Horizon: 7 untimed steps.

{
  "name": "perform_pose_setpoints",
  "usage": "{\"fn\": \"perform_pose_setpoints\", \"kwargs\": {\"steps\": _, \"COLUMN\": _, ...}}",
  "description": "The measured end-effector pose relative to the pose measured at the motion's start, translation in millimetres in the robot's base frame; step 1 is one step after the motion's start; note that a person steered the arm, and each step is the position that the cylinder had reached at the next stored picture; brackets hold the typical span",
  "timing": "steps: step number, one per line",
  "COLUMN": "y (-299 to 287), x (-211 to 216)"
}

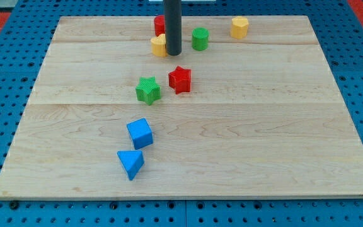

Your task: Drag the red star diagonal to the yellow heart

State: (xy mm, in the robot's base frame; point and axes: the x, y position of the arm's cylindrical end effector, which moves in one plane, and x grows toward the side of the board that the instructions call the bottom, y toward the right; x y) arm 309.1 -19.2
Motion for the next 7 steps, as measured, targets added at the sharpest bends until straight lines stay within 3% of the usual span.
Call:
{"fn": "perform_pose_setpoints", "kwargs": {"steps": 1, "y": 10, "x": 24}}
{"fn": "perform_pose_setpoints", "kwargs": {"steps": 2, "y": 87, "x": 33}}
{"fn": "perform_pose_setpoints", "kwargs": {"steps": 3, "y": 99, "x": 84}}
{"fn": "perform_pose_setpoints", "kwargs": {"steps": 5, "y": 23, "x": 111}}
{"fn": "perform_pose_setpoints", "kwargs": {"steps": 6, "y": -2, "x": 107}}
{"fn": "perform_pose_setpoints", "kwargs": {"steps": 7, "y": -2, "x": 73}}
